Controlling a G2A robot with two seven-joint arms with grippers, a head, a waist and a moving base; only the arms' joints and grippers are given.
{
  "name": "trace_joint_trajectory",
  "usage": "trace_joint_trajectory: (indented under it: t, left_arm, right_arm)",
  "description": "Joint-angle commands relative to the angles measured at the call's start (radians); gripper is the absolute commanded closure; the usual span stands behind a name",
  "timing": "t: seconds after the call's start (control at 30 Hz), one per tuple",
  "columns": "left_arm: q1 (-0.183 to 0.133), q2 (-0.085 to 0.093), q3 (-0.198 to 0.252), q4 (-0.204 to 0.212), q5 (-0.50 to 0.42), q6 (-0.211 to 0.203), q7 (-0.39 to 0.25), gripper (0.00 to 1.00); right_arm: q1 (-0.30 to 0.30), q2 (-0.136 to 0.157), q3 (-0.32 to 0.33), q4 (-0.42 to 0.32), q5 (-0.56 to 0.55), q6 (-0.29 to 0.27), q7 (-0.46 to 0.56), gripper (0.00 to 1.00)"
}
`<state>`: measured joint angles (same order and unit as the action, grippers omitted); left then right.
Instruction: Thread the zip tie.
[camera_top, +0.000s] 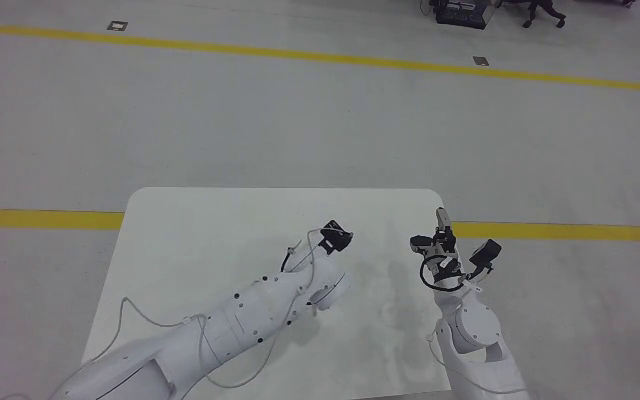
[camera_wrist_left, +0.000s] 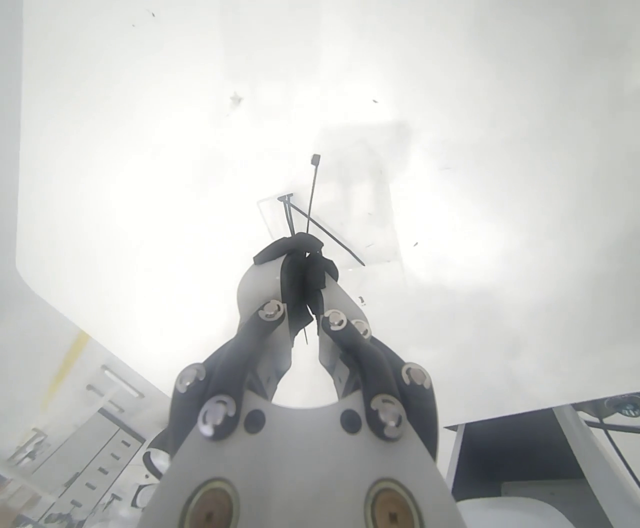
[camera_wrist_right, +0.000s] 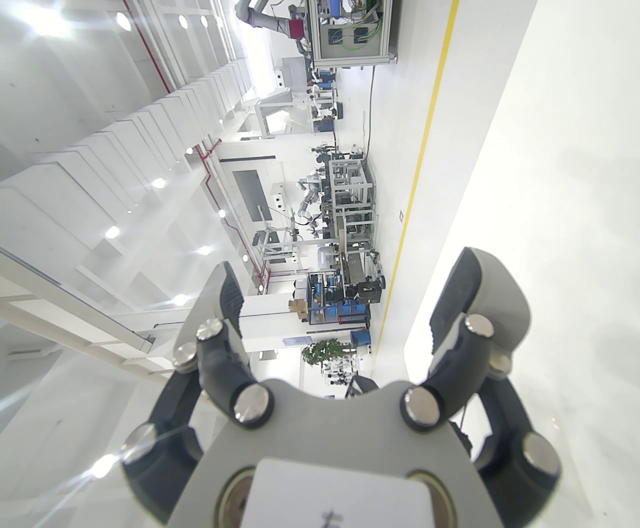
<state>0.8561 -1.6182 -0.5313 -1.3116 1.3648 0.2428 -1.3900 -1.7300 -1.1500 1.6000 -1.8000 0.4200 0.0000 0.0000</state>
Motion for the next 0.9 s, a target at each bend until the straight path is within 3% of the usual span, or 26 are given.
trace_joint_trajectory:
  t: [0.0,0.13,0.47,0.53,0.67,0.7,0.87]
  left_arm:
    - [0.019,0.012,-0.022,-0.04,0.008,-0.005,0.0,1.0]
    - [0.062,0.04,-0.081,-0.138,0.02,-0.019,0.0,1.0]
    - [0.062,0.04,-0.081,-0.138,0.02,-0.019,0.0,1.0]
    - [0.084,0.042,-0.094,-0.136,-0.035,-0.057,0.057,1.0]
    - [0.121,0.058,-0.125,-0.148,-0.13,-0.215,0.115,1.0]
    - [0.13,0.063,-0.123,-0.156,-0.138,-0.272,0.133,1.0]
    - [0.13,0.063,-0.123,-0.156,-0.138,-0.272,0.133,1.0]
  right_arm:
    - [0.0,0.0,0.0,0.0,0.0,0.0,0.0,0.0]
    - [0.0,0.0,0.0,0.0,0.0,0.0,0.0,0.0]
    - [0.0,0.0,0.0,0.0,0.0,0.0,0.0,0.0]
    - [0.0,0.0,0.0,0.0,0.0,0.0,0.0,0.0]
    - [0.0,0.0,0.0,0.0,0.0,0.0,0.0,0.0]
    - [0.0,0.0,0.0,0.0,0.0,0.0,0.0,0.0]
    - [0.0,0.0,0.0,0.0,0.0,0.0,0.0,0.0]
